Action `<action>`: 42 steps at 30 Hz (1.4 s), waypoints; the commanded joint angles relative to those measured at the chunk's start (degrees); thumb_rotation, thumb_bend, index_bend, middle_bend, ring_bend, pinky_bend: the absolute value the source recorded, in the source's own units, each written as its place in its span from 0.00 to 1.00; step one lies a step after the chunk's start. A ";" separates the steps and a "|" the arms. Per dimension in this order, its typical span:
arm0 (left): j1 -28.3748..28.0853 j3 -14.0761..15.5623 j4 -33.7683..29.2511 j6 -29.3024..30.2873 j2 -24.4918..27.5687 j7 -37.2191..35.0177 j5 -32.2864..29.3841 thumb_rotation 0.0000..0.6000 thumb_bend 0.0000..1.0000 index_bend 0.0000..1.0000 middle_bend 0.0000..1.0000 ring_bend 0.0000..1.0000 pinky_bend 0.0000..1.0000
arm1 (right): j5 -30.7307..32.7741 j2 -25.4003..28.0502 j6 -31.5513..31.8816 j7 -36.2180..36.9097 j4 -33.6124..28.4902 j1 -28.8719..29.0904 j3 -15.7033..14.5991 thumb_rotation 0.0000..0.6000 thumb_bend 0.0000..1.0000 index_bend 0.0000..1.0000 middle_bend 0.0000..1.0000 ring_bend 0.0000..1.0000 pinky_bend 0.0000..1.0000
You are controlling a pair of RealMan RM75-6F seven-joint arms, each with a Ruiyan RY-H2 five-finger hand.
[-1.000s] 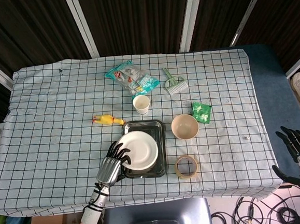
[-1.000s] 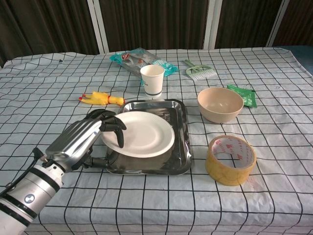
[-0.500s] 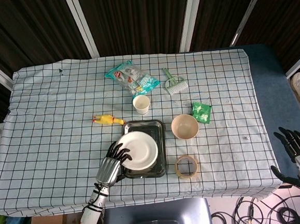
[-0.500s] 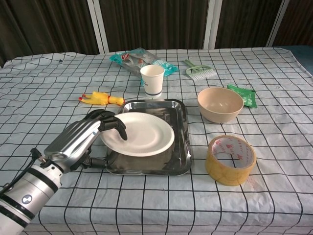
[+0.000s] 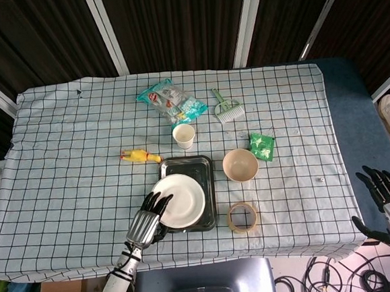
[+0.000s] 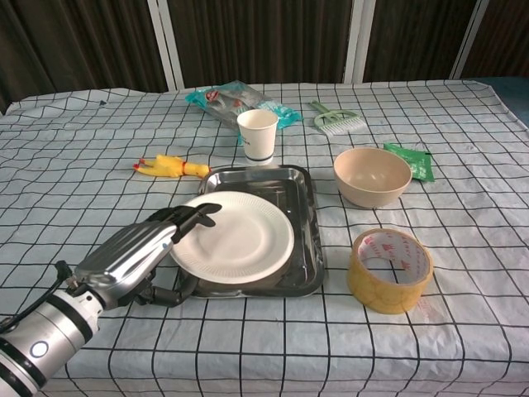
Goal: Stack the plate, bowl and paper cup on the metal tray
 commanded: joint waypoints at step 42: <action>1.09 -0.65 -17.75 -2.10 14.52 15.73 -6.15 1.00 0.65 0.00 0.25 0.10 0.03 | -1.20 0.08 0.20 -0.30 -0.21 -0.03 -0.48 1.00 0.24 0.00 0.00 0.00 0.00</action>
